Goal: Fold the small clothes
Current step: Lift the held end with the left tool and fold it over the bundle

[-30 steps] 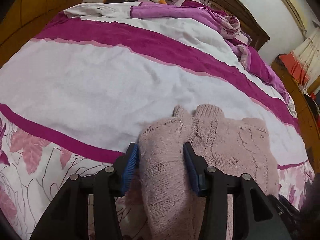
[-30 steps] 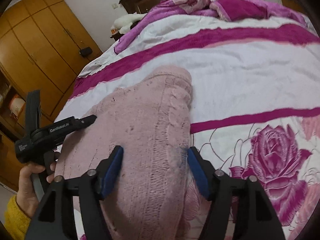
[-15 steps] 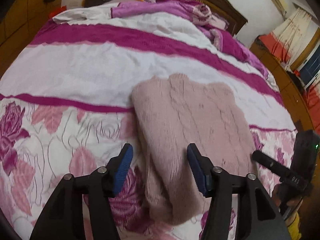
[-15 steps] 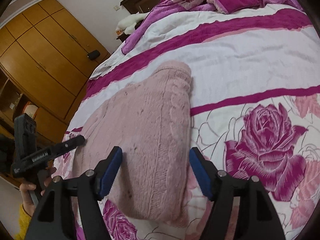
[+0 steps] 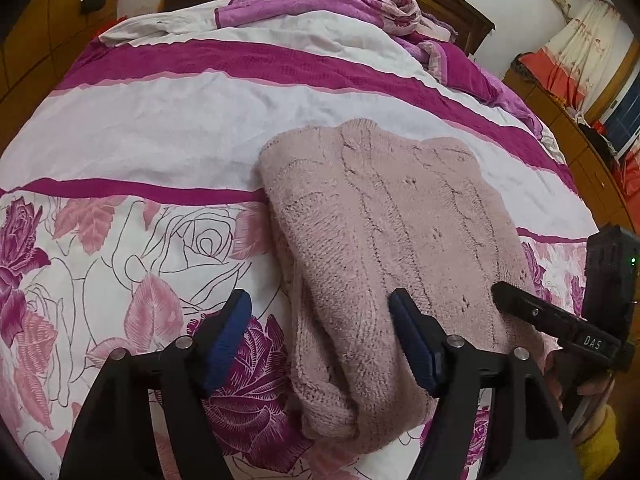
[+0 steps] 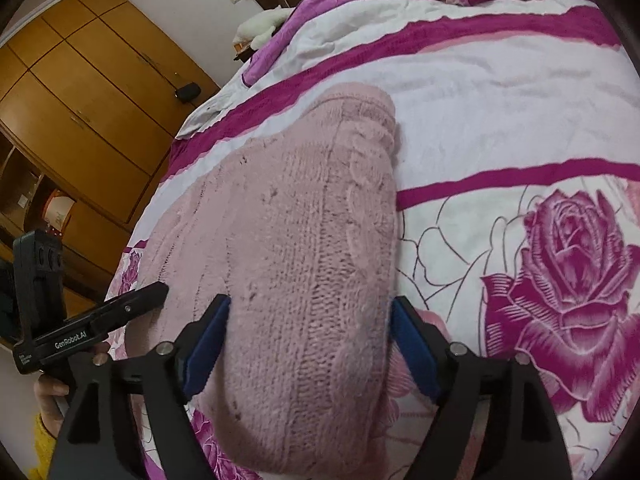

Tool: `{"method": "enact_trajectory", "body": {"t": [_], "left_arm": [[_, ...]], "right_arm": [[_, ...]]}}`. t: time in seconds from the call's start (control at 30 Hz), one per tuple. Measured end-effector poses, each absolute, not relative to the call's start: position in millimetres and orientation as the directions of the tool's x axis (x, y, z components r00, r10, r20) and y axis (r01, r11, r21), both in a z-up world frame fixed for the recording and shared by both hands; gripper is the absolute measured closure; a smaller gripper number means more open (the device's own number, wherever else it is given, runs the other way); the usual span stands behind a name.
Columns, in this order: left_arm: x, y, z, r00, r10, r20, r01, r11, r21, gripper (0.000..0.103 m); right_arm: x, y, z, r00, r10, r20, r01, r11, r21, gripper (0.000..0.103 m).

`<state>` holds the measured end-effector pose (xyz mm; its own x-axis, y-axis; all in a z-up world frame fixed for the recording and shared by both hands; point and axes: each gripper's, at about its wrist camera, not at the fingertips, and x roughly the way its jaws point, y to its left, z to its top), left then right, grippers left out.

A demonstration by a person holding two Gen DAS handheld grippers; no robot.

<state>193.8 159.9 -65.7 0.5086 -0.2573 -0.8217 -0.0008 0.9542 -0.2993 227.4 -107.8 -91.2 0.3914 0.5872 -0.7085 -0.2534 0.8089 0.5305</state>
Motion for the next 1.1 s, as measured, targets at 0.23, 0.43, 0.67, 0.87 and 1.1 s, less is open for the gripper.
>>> {"method": "enact_trajectory", "body": {"t": [0.23,0.43,0.67,0.87,1.1], "left_arm": [[196,161,-74,0.503,-0.276,-0.819,-0.016,0.944,-0.329,0.045],[197,160,-84,0.5,-0.307,-0.81,-0.042,0.925,-0.376,0.038],[200,157,-93,0.484,-0.417,-0.769,-0.016,0.874,-0.485,0.038],[203,152,-96,0.493,-0.442,-0.749,0.01,0.864,-0.504,0.04],[204,152,-96,0.497,-0.484,-0.72,0.025,0.837,-0.546,0.058]], "right_arm": [[229,-108,-100,0.377,0.609,-0.698,-0.27,0.793,0.546,0.014],[231,-107,-104,0.371,0.62,-0.691,-0.283,0.785,0.551,0.013],[235,-102,-103,0.373,0.638,-0.674,-0.296,0.77,0.565,0.015],[242,-96,-105,0.37,0.656,-0.658,-0.289,0.755,0.589,0.021],[239,-101,-105,0.363,0.678,-0.639,-0.288,0.734,0.614,0.037]]}}
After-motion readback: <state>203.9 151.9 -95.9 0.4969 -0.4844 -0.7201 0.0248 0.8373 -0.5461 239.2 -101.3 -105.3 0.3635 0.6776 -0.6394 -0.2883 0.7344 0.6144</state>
